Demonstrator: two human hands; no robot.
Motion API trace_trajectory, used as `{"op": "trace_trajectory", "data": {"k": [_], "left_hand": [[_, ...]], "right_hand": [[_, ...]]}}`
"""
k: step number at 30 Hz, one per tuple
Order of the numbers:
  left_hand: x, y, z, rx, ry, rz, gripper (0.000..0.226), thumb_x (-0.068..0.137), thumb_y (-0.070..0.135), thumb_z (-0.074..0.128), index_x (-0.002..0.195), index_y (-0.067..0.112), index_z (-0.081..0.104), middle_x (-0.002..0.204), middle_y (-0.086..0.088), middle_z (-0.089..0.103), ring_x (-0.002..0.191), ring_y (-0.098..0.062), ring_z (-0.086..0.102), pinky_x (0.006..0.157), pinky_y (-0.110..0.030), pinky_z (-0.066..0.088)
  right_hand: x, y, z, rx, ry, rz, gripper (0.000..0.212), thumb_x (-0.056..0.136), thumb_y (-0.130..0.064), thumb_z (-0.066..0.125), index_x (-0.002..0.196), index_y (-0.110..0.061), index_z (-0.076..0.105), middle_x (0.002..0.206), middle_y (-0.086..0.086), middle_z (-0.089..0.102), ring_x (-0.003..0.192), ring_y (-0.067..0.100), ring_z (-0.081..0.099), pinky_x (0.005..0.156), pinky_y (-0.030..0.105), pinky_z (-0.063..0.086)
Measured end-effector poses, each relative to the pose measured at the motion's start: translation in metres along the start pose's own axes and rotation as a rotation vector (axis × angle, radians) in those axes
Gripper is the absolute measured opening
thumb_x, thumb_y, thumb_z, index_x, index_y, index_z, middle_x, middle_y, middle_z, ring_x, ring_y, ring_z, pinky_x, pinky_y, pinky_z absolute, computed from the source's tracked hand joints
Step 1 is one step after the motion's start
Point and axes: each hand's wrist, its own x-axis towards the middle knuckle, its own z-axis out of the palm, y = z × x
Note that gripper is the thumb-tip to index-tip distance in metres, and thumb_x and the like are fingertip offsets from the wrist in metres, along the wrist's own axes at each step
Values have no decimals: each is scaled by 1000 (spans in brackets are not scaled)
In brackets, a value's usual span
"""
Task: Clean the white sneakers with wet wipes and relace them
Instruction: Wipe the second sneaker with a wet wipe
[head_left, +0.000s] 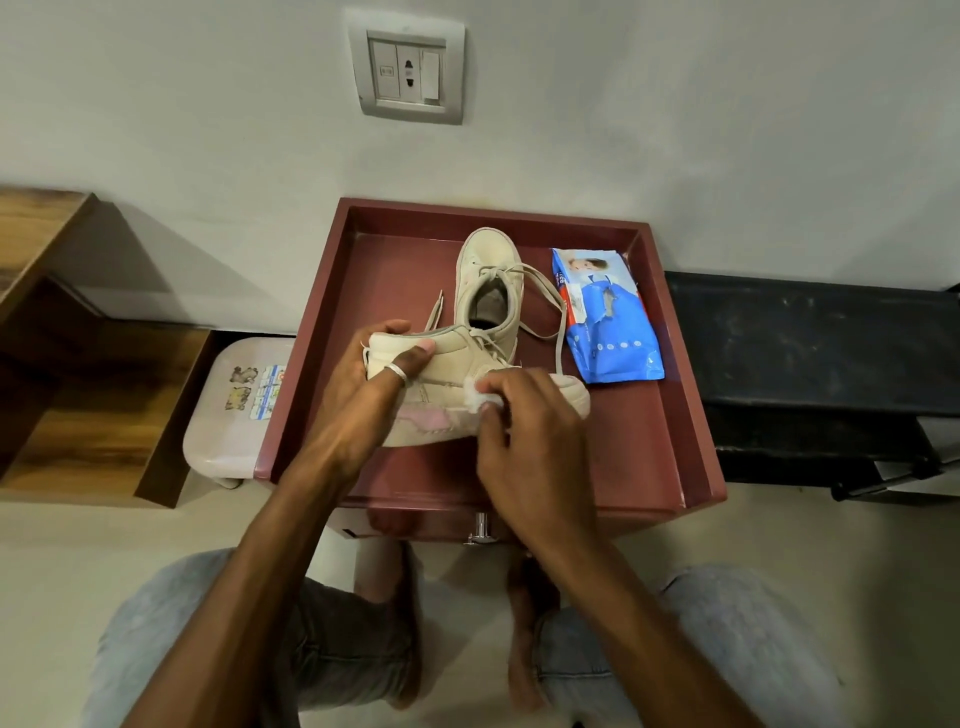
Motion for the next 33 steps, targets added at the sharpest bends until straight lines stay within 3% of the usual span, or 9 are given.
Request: {"op": "trace_trajectory", "data": {"k": [6,9,12,15,17,19,23,27,33], "left_hand": [[4,5,-6,-43,-167,-148,28,101,45,51,125,33,60,114,1,70,105,-22,69,87,-39,58],[25,1,-19,25,-158,-119,31,109,13,41,136,14,56,91,6,60,120,-26,62,69,-5,48],[23,4,-21,-227,-280,-197,33,106,-6,30,135,-12,46,94,-1,57,80,6,67,66,-5,47],[8,10,-15,-76,-296,-80,48,111,25,29,141,-7,51,117,-21,65,81,-5,67,95,-40,55],[-6,23,-9,-237,-305,-316,65,102,59,31,134,10,62,120,-15,72,100,-22,71,85,-41,62],[-13,20,-15,-326,-275,-354,79,95,72,32,131,10,65,132,-21,66,121,-33,65,100,-45,56],[-9,20,-11,-298,-250,-314,83,95,75,26,123,9,69,126,-23,67,119,-34,64,109,-50,49],[-5,16,-4,-201,-247,-269,69,99,70,17,85,26,68,87,1,75,76,-14,74,61,-30,59],[-10,12,2,-63,-103,-174,70,78,85,53,118,28,59,112,-1,76,98,-23,74,92,-54,59]], "right_hand": [[3,-28,7,15,-132,-226,23,87,-3,53,103,-7,69,102,7,65,94,25,58,83,33,47],[14,2,-5,-54,-84,-108,20,84,-2,57,96,-12,69,97,2,65,89,23,60,75,40,50],[14,15,-11,-44,-32,-9,19,84,-3,59,95,-14,70,96,-1,66,88,18,63,72,41,52],[12,-13,-2,10,-58,-99,20,85,-1,60,99,-11,71,101,2,68,94,20,63,82,37,52],[10,-35,9,20,-112,-204,22,84,1,61,102,-7,71,103,7,69,97,22,61,86,32,50],[9,-50,19,-9,-206,-296,27,84,-1,57,107,-5,69,107,9,68,99,23,58,87,31,49],[10,-49,13,-106,-258,-318,30,84,-7,47,105,-8,69,104,7,66,95,23,55,83,30,47],[16,-11,-5,-86,-90,-124,21,80,1,60,93,-11,70,95,2,66,88,21,60,76,36,51],[3,-27,6,-60,-128,-248,25,85,-4,50,99,-7,70,101,5,66,94,22,57,82,31,48]]}}
